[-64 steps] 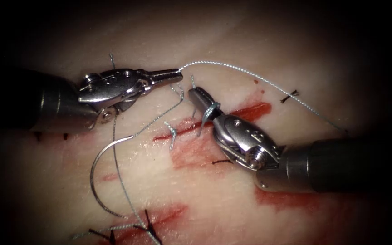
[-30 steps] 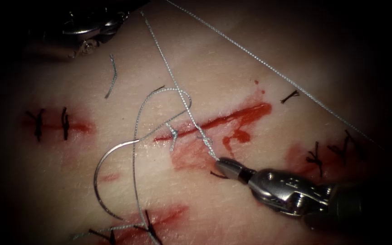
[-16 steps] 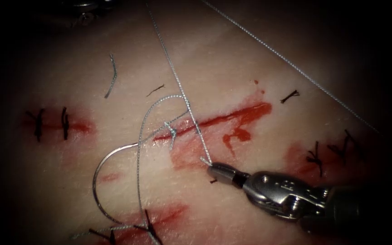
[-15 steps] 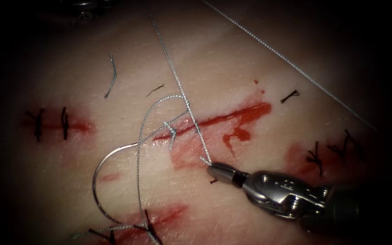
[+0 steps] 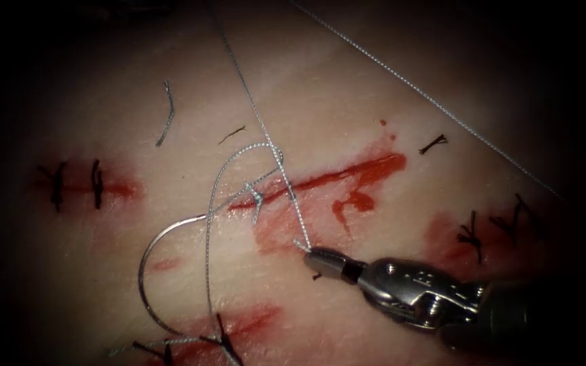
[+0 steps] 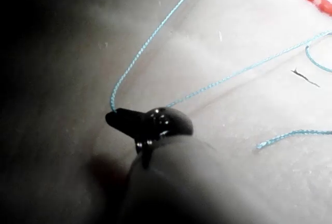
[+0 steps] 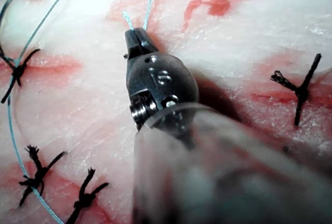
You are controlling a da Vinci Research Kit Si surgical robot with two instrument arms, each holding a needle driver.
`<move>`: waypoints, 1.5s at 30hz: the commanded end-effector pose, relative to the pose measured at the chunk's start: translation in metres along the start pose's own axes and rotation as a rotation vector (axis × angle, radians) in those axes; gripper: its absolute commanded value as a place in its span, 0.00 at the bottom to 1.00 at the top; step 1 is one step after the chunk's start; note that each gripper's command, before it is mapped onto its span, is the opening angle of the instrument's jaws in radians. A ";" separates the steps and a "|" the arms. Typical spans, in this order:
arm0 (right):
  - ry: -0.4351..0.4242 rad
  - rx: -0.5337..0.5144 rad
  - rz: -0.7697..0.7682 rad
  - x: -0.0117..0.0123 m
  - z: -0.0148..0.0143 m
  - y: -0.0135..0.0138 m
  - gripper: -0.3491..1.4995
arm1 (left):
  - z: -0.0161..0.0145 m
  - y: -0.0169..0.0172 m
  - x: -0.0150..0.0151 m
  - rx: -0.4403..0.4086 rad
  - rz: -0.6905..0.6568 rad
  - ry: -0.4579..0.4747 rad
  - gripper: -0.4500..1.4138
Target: Wound Closure
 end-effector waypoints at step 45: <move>0.141 0.021 -0.073 0.0041 0.0005 0.0007 0.83 | -0.0091 0.0074 0.0123 -0.362 -0.770 0.289 0.00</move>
